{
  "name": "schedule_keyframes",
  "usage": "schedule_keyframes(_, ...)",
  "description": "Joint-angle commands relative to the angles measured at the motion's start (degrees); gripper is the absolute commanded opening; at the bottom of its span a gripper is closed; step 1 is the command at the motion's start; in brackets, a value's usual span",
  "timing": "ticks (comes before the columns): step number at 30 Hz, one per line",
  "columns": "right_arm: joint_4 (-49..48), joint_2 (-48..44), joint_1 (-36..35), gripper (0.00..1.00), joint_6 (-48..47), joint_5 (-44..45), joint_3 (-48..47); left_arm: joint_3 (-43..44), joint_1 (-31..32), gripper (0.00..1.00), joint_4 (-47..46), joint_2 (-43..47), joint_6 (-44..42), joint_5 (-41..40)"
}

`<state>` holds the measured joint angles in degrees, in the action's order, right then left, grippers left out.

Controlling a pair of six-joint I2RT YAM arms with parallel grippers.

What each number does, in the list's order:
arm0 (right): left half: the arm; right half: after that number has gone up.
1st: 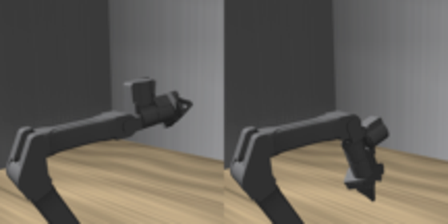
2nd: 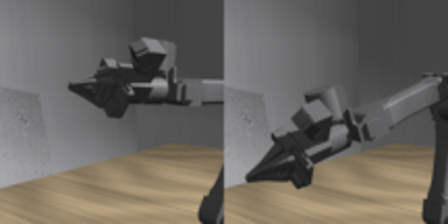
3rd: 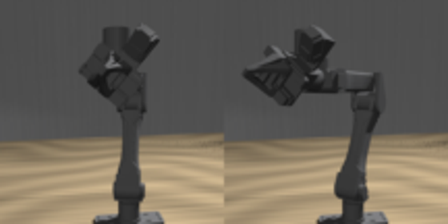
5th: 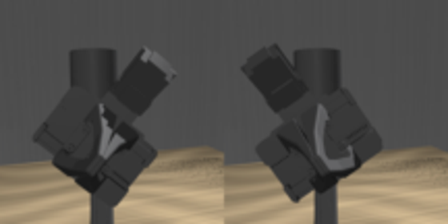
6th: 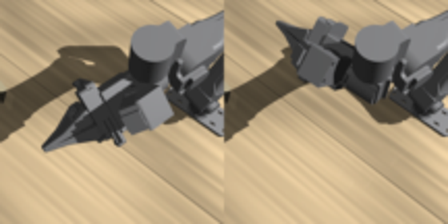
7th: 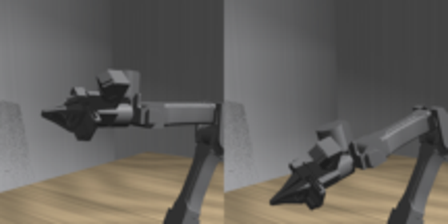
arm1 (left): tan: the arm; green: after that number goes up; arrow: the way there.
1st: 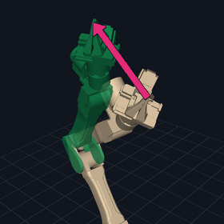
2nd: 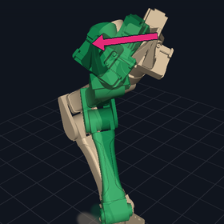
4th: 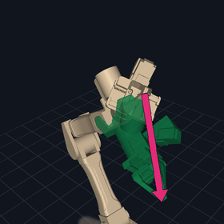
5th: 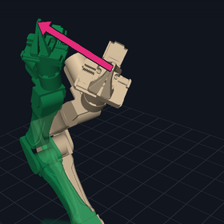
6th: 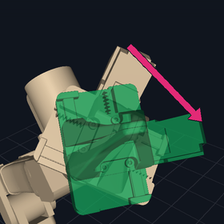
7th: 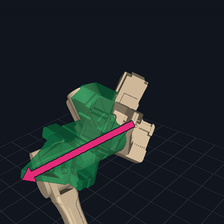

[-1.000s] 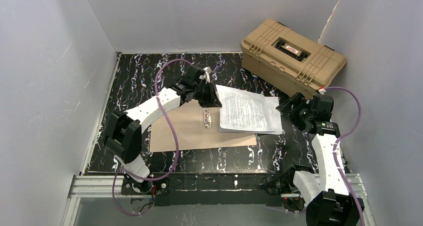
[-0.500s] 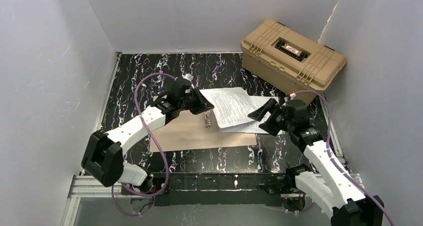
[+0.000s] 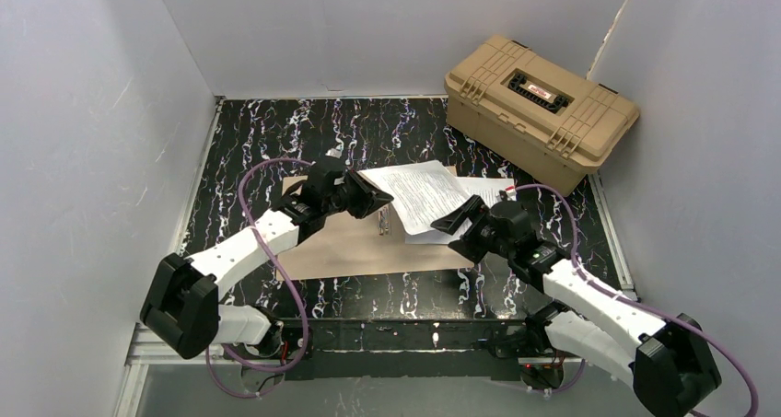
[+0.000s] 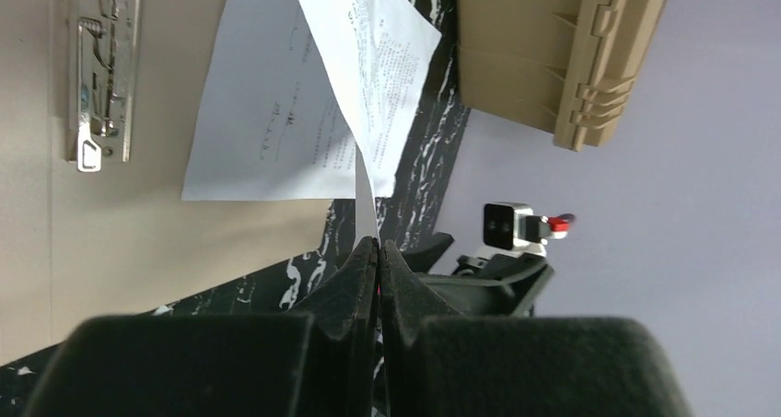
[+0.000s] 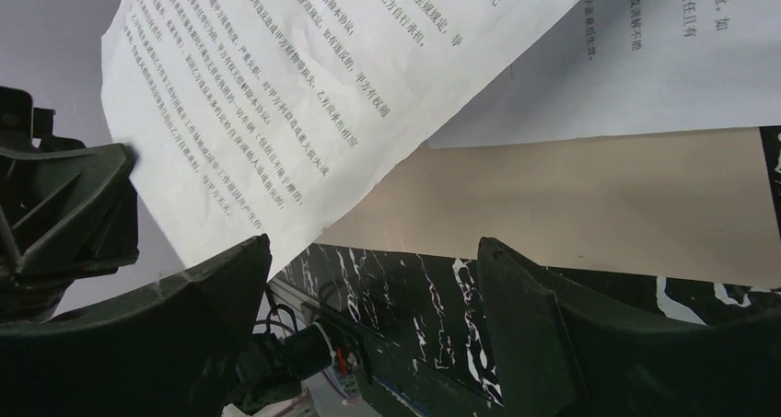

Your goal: Put the files into the folder

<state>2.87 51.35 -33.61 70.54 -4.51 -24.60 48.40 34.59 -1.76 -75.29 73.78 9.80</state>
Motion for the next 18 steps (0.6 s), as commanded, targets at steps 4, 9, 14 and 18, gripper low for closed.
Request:
schedule_keyframes(4, -14.0, 4.55, -2.93, 0.88, 6.89, 8.14, 1.51, -2.34, -0.22, 0.0, -1.22, 5.73, 6.0, -1.76)
schedule_keyframes(9, -19.43, 9.41, -4.15, 0.85, 9.47, 10.89, 0.76, -3.77, 0.34, 0.0, -1.62, 6.85, 7.86, -1.45)
schedule_keyframes(14, -22.23, 13.15, -5.04, 0.78, 10.15, 12.79, -0.49, -5.18, 0.74, 0.0, -1.95, 8.34, 9.22, -1.25)
schedule_keyframes(18, -23.11, 13.43, -5.22, 0.7, 9.84, 14.36, -0.18, -6.14, 0.74, 0.0, -1.45, 10.23, 9.06, -1.17)
